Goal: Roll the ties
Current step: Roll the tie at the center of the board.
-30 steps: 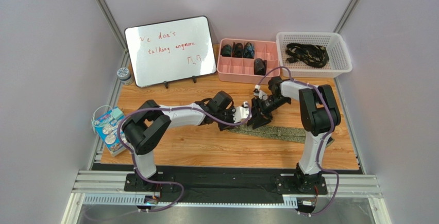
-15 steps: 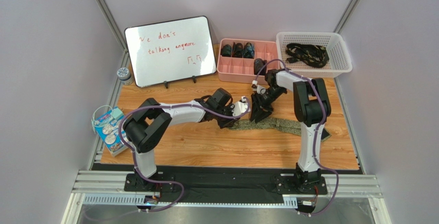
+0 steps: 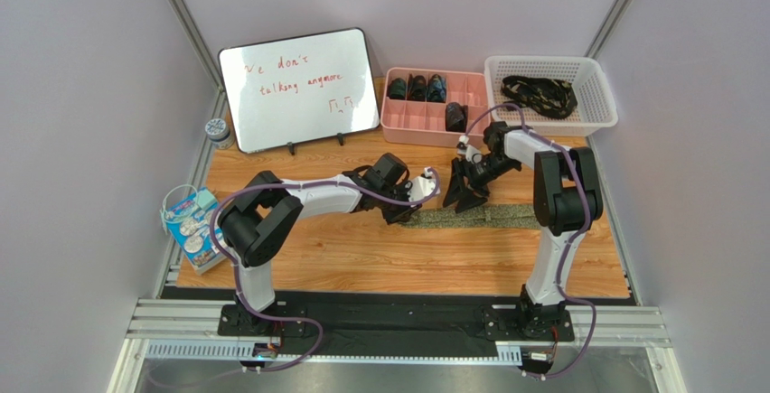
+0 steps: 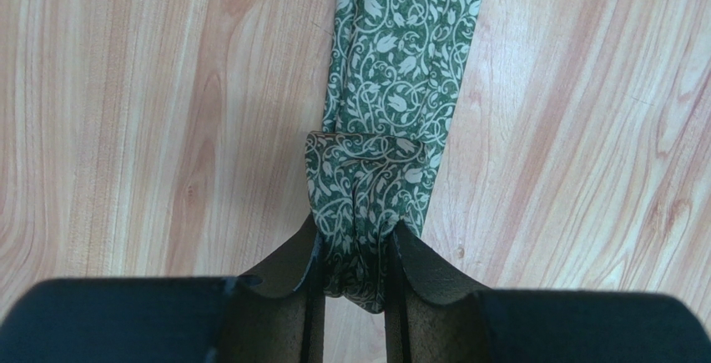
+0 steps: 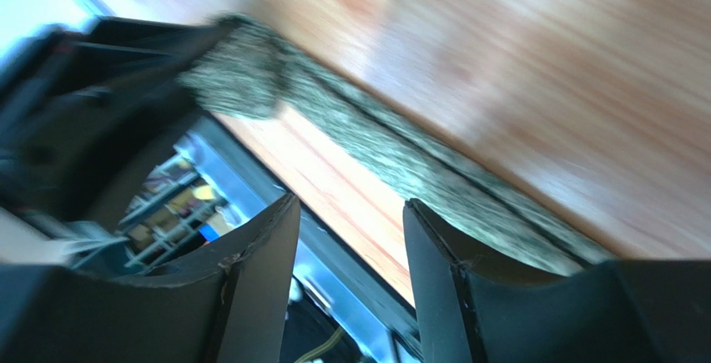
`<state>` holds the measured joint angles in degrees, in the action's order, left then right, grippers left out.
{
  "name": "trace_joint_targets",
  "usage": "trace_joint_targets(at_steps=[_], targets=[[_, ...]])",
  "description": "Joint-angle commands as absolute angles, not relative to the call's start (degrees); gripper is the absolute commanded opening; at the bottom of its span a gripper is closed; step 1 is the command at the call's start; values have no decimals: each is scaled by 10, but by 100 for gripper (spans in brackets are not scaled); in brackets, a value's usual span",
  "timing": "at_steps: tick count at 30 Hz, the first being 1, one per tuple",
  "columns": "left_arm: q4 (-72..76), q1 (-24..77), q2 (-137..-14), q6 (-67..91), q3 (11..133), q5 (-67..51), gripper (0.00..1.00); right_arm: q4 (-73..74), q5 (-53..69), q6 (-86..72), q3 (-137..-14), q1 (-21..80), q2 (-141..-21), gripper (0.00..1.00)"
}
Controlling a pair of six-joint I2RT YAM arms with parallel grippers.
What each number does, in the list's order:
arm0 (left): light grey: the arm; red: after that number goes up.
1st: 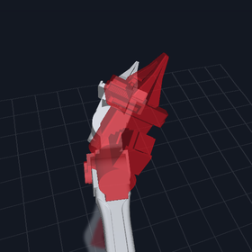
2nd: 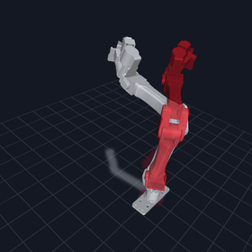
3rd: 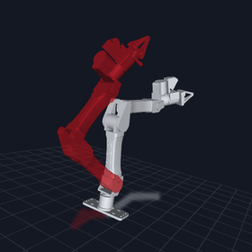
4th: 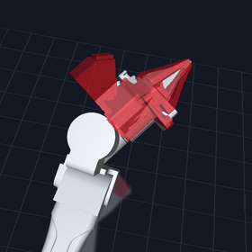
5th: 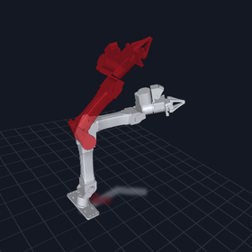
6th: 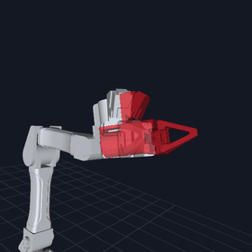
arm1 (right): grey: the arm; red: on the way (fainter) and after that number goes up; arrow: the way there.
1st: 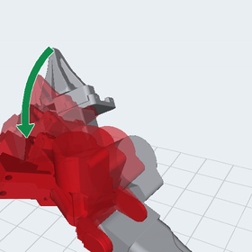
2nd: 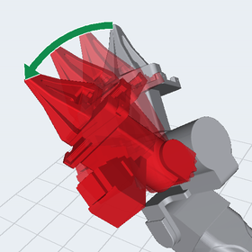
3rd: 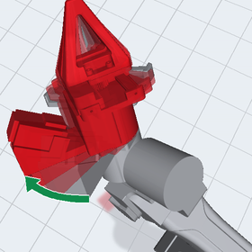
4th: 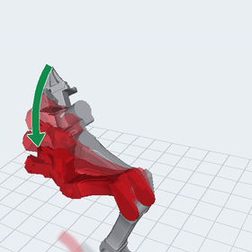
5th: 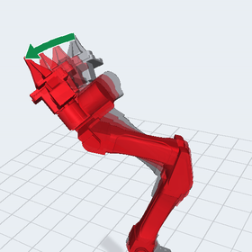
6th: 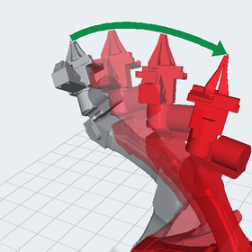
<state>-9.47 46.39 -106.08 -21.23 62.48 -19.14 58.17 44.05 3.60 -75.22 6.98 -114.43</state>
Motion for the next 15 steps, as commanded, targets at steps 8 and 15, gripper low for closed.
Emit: trace_joint_targets(at_steps=[8,15], targets=[[-142,461,-1091,-223,637,-173,8,297,541,-220,-683,161,-1132,59],[-142,461,-1093,-220,638,-177,8,286,526,-222,-692,192,-1159,55]])
